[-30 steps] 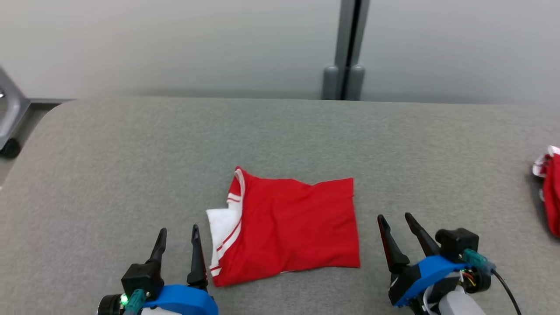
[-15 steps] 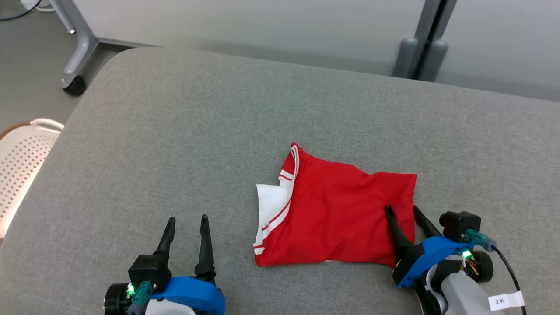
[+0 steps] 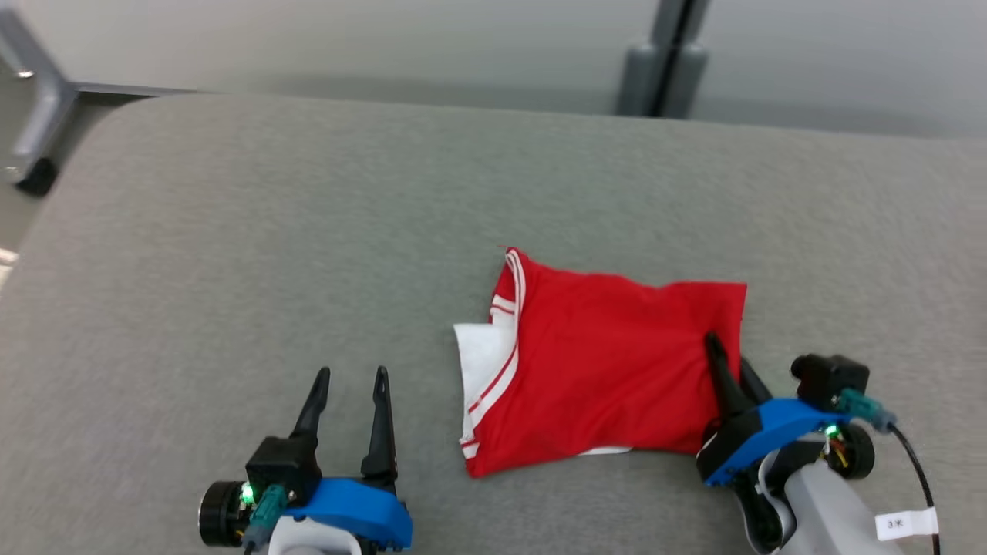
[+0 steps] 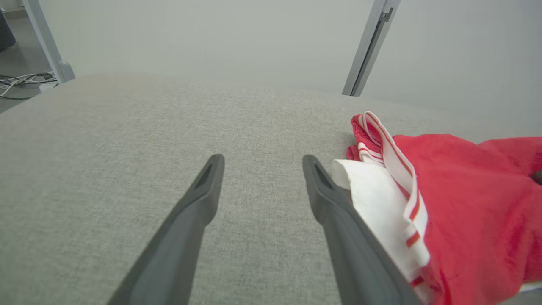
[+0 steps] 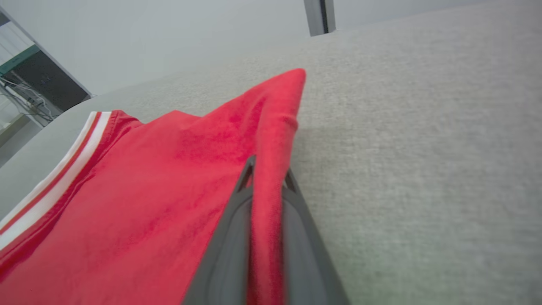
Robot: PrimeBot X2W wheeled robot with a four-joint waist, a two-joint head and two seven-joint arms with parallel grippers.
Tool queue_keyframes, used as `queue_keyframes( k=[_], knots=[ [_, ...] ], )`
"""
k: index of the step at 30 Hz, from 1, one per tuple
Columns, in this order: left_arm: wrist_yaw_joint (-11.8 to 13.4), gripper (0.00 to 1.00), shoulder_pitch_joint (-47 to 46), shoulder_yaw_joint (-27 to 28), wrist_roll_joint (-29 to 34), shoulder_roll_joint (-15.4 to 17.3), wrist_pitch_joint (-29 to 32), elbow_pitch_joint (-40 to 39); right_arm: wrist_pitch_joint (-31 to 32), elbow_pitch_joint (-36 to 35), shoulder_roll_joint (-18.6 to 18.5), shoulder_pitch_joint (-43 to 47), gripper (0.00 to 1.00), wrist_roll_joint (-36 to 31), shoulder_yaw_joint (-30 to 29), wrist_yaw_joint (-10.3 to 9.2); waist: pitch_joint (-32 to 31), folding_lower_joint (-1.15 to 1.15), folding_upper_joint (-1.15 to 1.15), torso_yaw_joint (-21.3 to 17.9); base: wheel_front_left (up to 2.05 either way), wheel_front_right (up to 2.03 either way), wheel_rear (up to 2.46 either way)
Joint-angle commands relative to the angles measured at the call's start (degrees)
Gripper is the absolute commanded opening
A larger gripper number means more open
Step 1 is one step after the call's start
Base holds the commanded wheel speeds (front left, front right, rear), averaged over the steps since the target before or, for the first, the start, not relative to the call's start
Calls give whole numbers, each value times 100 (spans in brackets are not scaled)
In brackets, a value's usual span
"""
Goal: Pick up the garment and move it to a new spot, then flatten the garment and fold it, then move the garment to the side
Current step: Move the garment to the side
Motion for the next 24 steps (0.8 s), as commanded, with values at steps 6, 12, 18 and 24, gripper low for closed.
queue_keyframes(
  k=[6, 12, 18, 24],
  knots=[
    [-30, 100, -193, -84, -20, -5, -26, 102, -19, -288, -32, 141, 0, 375, 467, -1, -287, 0, 0, -1274, 0, 0, 0],
    [-47, 100, -258, -46, -10, -6, -26, 191, -19, -497, -29, 229, 0, 583, 809, -1, -322, 0, 0, -2217, 0, 0, 0],
    [-72, 100, -298, 17, 8, -4, -26, 257, -18, -684, -24, 294, 0, 769, 1039, -1, -325, 0, 0, -3022, 0, 0, 0],
    [-108, 100, -306, 110, 54, -3, -26, 290, -19, -859, -27, 339, 0, 861, 1195, -1, -304, 0, 0, -3603, 0, 0, 0]
  ],
)
